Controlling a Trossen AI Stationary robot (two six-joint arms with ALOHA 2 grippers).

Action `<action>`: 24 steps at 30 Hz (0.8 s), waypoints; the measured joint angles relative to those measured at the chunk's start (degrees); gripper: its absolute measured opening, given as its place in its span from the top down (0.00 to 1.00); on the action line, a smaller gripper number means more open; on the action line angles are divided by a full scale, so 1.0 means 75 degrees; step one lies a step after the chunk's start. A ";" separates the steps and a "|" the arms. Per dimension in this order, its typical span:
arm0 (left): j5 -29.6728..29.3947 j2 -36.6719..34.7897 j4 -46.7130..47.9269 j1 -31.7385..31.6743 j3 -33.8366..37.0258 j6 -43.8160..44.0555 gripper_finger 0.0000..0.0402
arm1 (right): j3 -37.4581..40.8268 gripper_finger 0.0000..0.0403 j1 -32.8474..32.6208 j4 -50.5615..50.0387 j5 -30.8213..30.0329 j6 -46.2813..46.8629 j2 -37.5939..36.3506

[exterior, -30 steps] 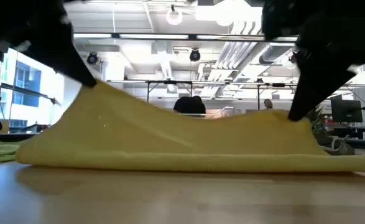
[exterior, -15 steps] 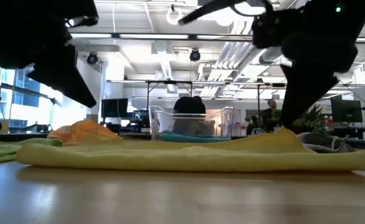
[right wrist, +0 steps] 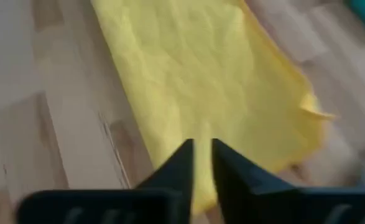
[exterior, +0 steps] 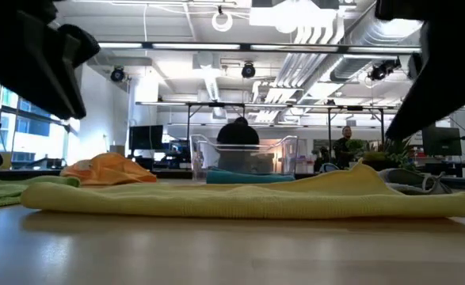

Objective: Fold microfiber towels
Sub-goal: Fold the yellow microfiber towel on the table

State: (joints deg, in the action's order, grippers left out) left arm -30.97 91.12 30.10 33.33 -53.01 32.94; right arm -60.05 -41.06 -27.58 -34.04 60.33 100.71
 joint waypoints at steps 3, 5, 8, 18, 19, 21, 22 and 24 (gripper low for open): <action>0.0288 0.0417 -0.0243 -0.0112 0.0009 -0.0559 0.91 | 0.0727 0.97 0.0114 0.1557 0.0025 -0.0110 0.0032; 0.0337 0.0723 -0.0601 -0.0166 -0.0003 -0.0908 0.95 | 0.1106 0.95 0.0167 0.2108 0.0103 -0.0102 0.0047; 0.0512 0.1070 -0.0851 -0.0240 0.0012 -0.1305 0.99 | 0.1525 0.95 0.0242 0.2457 0.0299 0.0084 0.0047; 0.1427 0.1556 -0.1734 -0.0345 0.0001 -0.1889 1.00 | 0.1898 0.99 0.0679 0.2135 0.0646 0.0502 0.0025; 0.1509 0.1556 -0.1834 -0.0345 0.0006 -0.1906 1.00 | 0.1892 0.99 0.0755 0.2084 0.0674 0.0491 0.0022; 0.1673 0.1556 -0.2066 -0.0345 0.0001 -0.1960 1.00 | 0.1891 1.00 0.0932 0.1903 0.0689 0.0443 -0.0014; 0.1734 0.1556 -0.2155 -0.0335 0.0000 -0.1995 1.00 | 0.1890 1.00 0.1019 0.1810 0.0696 0.0410 -0.0023; 0.1871 0.1556 -0.2430 -0.0312 0.0003 -0.2022 1.00 | 0.1888 1.00 0.1191 0.1613 0.0696 0.0329 -0.0074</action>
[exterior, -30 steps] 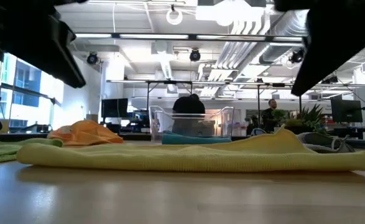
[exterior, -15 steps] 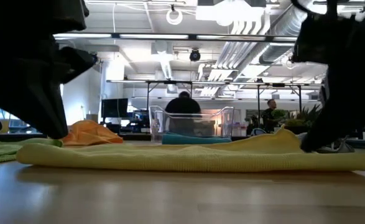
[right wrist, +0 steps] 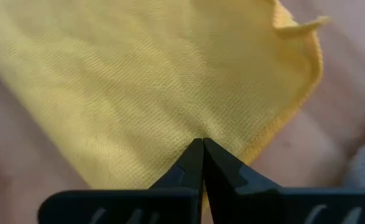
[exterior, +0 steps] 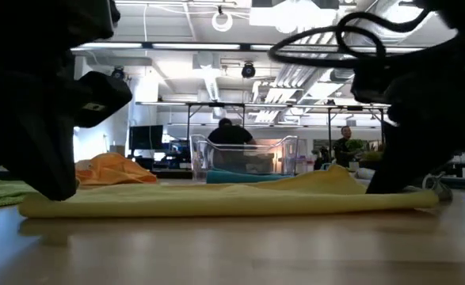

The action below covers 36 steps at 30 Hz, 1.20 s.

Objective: Fold microfiber towels
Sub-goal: Fold the yellow microfiber towel on the table

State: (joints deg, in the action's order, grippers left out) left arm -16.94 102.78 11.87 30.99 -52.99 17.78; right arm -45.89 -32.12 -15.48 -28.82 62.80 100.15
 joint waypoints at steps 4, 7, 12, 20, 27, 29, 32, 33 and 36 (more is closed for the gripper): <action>0.0344 0.0000 -0.0487 0.0023 0.0000 -0.0041 1.00 | 0.0026 1.00 0.0318 -0.0216 0.0024 -0.0447 -0.0140; 0.0414 -0.0141 -0.0427 0.0079 -0.0035 -0.0246 1.00 | 0.0050 1.00 0.0486 -0.0472 0.0072 -0.0788 -0.0478; 0.0350 -0.0604 0.0102 0.0081 -0.0300 -0.0353 1.00 | 0.0044 1.00 0.0470 -0.0824 0.0047 -0.1038 -0.1431; 0.0252 -0.1543 0.0878 -0.0094 -0.0295 -0.0550 1.00 | 0.0038 1.00 -0.0009 -0.0569 -0.0475 -0.1403 -0.2312; 0.0853 -0.2268 0.0470 -0.0614 0.0632 -0.0501 1.00 | 0.0035 1.00 -0.0530 0.0499 -0.0665 -0.1633 -0.1795; 0.0851 -0.2472 0.0438 -0.0764 0.1000 -0.0367 1.00 | 0.0023 1.00 -0.0621 0.0695 -0.0477 -0.1407 -0.1506; 0.0829 -0.2626 0.0272 -0.0922 0.1426 -0.0268 1.00 | 0.0025 1.00 -0.0620 0.0721 0.0063 -0.0836 -0.0992; 0.0832 -0.2634 0.0239 -0.0972 0.1536 -0.0248 1.00 | 0.0026 1.00 -0.0586 0.0729 0.0255 -0.0691 -0.0808; 0.0835 -0.2599 0.0011 -0.1060 0.1778 -0.0246 1.00 | 0.0026 1.00 -0.0421 0.0705 0.0649 -0.0468 -0.0292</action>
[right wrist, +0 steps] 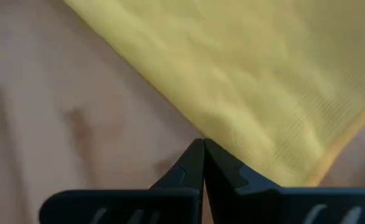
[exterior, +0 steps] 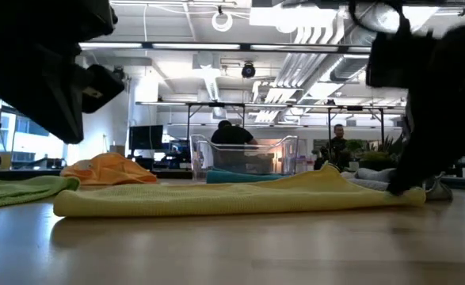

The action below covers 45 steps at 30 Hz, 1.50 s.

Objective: Fold microfiber towels
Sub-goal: Fold the yellow microfiber towel on the table

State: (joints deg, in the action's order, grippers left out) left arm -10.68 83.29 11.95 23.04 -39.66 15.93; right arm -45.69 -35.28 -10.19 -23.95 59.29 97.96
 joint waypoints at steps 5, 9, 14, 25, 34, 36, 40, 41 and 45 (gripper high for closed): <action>0.0031 0.0445 -0.0585 -0.0028 0.0022 -0.0127 1.00 | -0.0045 1.00 0.0395 -0.0180 0.0280 0.0096 0.0408; 0.0181 0.0769 -0.0968 -0.0004 0.0024 -0.0177 1.00 | -0.0050 1.00 0.0590 -0.0414 0.0228 -0.0201 0.0293; -0.0132 0.0752 -0.1214 -0.0029 0.0006 -0.0405 1.00 | 0.0043 1.00 0.0658 -0.1493 -0.0200 -0.0215 -0.0205; -0.0461 0.0890 -0.1138 -0.0764 0.0011 -0.0764 1.00 | 0.0005 1.00 0.0661 -0.1116 -0.0520 0.0032 -0.1005; 0.0078 0.1760 -0.1479 -0.0730 -0.0018 -0.0574 1.00 | 0.0006 1.00 0.0661 -0.0552 -0.0756 -0.0312 -0.1006; 0.0143 0.1903 -0.1849 -0.0590 -0.0018 -0.0387 1.00 | 0.0006 1.00 0.0661 -0.0501 -0.0772 -0.0339 -0.1006; 0.0622 0.1982 -0.2517 -0.0257 -0.0022 -0.0083 1.00 | 0.0006 1.00 0.0738 -0.0515 -0.0986 -0.0122 -0.1006; 0.0665 0.1982 -0.2551 -0.0177 -0.0104 -0.0019 1.00 | 0.0006 1.00 0.0781 -0.0519 -0.1090 -0.0067 -0.1006; 0.0619 0.1982 -0.2592 0.0190 -0.0592 0.0054 1.00 | 0.0003 1.00 0.1111 -0.0421 -0.1419 0.0059 -0.0882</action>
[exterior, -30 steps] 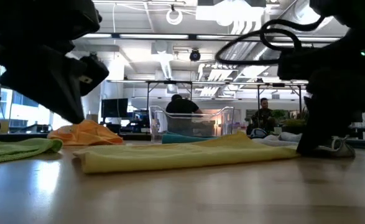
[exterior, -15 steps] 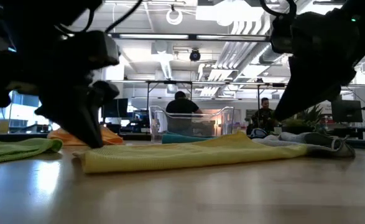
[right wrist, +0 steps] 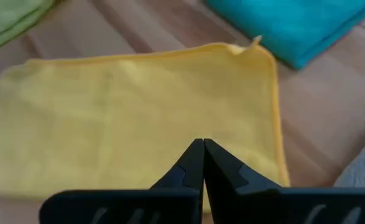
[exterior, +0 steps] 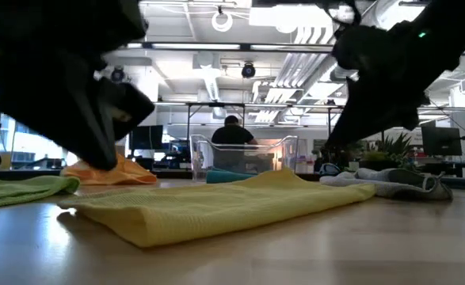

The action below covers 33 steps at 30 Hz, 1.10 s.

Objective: Fold microfiber towels
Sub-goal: Fold the yellow microfiber towel on the table

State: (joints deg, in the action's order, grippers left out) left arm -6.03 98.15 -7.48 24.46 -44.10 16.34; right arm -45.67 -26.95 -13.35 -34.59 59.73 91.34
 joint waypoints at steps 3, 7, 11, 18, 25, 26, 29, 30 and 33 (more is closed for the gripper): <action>0.0000 -0.0004 -0.0008 0.0298 -0.0391 -0.0013 1.00 | 0.0000 1.00 0.0303 0.0586 0.0127 -0.0400 0.0323; -0.0055 -0.0152 0.0424 0.0661 -0.0737 -0.0336 1.00 | -0.0001 1.00 0.0673 0.1305 0.0277 -0.0748 0.0839; -0.0667 -0.0418 0.1498 0.0805 -0.0751 -0.0250 1.00 | -0.0003 1.00 0.1057 0.1585 0.0422 -0.0769 0.1296; -0.1630 -0.0508 0.3306 0.0806 -0.0601 0.0452 1.00 | -0.0017 1.00 0.1458 0.2655 0.1024 -0.1638 0.1894; -0.1624 -0.0395 0.2911 0.0795 -0.0456 0.0575 1.00 | -0.0007 1.00 0.1677 0.3974 0.1786 -0.3867 0.2167; -0.1600 -0.0391 0.2785 0.0791 -0.0456 0.0575 1.00 | -0.0007 1.00 0.1684 0.3993 0.1845 -0.4113 0.2100; -0.1507 -0.0315 0.2753 0.0788 -0.0466 0.0603 1.00 | -0.0138 1.00 0.1630 0.3721 0.1816 -0.4384 0.1625; -0.1444 -0.0264 0.2765 0.0788 -0.0466 0.0611 1.00 | -0.0204 1.00 0.1592 0.3630 0.1796 -0.4370 0.1416; -0.1210 -0.0060 0.2733 0.0788 -0.0466 0.0628 1.00 | -0.0310 1.00 0.1406 0.3008 0.1883 -0.4247 0.0924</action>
State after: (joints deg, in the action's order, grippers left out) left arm -15.10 97.70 13.01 30.37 -47.59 21.05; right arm -47.99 -16.41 9.21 -20.47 27.88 98.27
